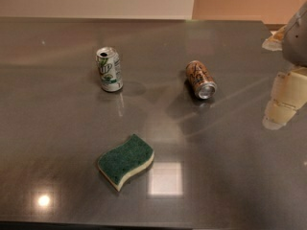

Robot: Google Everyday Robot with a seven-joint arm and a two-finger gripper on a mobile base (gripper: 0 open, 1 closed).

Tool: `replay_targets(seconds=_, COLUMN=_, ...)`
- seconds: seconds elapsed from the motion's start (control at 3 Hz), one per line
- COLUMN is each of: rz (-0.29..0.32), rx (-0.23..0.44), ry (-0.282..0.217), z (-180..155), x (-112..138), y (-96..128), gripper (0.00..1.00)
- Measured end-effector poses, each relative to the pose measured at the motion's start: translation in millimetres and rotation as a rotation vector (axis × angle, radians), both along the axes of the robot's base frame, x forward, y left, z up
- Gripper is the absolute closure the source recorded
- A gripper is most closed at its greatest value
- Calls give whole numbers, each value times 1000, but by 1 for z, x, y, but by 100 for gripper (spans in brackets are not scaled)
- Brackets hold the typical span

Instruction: Place orange can upright

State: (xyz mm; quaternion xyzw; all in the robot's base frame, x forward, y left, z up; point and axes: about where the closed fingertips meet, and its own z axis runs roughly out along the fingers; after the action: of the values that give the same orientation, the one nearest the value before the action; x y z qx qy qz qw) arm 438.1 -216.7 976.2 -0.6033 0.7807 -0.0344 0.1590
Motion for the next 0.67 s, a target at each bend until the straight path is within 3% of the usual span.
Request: replay_targets(seconds=0.67, rz=-2, rx=-13, ry=5, z=1, x=4, y=-1, gripper=0)
